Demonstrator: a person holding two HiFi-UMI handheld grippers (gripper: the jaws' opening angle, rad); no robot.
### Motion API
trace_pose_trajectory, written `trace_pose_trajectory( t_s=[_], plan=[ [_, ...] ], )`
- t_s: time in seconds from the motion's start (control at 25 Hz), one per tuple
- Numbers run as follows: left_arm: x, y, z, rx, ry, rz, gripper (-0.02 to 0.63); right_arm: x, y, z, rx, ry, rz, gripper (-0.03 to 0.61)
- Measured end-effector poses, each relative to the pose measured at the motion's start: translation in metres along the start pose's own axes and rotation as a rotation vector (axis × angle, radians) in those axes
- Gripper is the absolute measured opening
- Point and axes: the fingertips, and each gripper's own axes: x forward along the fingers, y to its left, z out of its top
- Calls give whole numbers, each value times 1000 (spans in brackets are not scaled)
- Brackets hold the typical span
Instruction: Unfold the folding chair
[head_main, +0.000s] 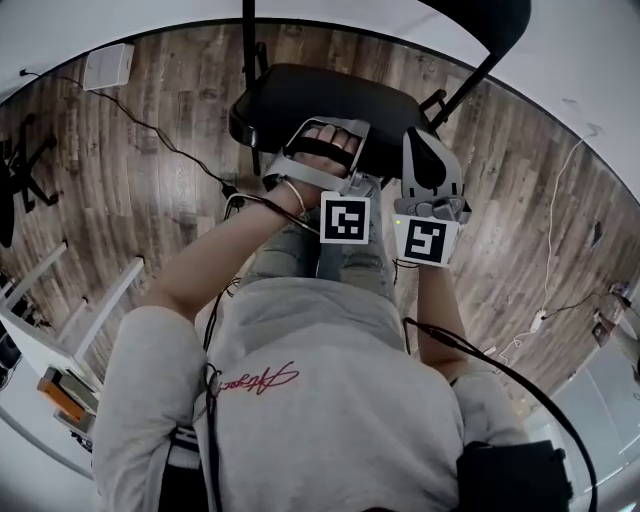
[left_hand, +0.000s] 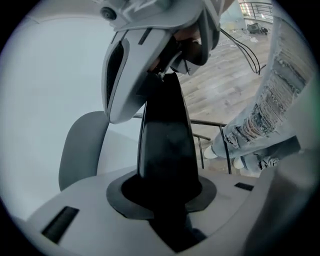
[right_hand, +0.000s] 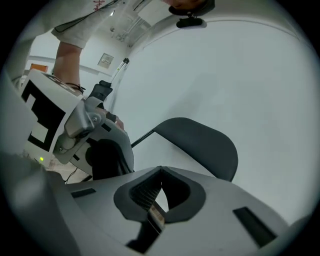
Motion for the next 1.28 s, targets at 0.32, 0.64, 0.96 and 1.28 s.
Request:
trace_pose_trajectory(
  t_s=[0.32, 0.64, 0.96, 1.28],
  plan=[
    [-16, -31, -1, 43, 3, 20, 146, -16, 20, -12, 13, 57, -51, 15],
    [-29, -66, 4, 56, 16, 101, 156, -38, 45, -32, 51, 78, -87, 15],
    [-44, -111, 0, 91, 52, 216, 164, -66, 79, -46, 78, 16, -150, 15],
    [-51, -154, 1, 103, 48, 312, 170, -94, 110, -56, 86, -127, -242, 17]
  ],
)
